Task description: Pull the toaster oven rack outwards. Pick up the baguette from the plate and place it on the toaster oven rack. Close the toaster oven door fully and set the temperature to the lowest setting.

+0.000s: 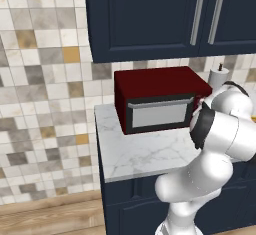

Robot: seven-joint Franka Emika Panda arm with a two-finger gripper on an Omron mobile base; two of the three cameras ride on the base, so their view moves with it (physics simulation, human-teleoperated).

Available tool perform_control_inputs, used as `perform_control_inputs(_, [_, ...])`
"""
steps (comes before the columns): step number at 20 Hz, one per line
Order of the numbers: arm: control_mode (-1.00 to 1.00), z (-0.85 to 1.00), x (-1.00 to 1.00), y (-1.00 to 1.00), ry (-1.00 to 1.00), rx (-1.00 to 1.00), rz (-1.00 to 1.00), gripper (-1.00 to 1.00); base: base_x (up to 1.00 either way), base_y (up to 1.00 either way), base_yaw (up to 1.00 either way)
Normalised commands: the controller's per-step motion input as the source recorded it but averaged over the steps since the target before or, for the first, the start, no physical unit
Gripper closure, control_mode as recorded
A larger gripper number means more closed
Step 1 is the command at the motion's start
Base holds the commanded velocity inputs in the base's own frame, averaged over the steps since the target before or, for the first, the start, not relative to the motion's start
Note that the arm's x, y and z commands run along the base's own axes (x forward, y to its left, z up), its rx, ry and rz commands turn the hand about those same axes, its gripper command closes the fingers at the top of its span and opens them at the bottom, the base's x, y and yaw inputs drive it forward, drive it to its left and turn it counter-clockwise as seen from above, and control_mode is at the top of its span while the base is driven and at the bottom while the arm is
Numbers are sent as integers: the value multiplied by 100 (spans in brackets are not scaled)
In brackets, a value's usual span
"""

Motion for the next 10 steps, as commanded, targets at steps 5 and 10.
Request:
perform_control_inputs(5, [-100, 30, 0, -20, -22, -30, 33, 100, 0, 0, 0])
perform_control_inputs(10, [-100, 17, 0, -38, -12, -40, 23, 100, 0, 0, 0])
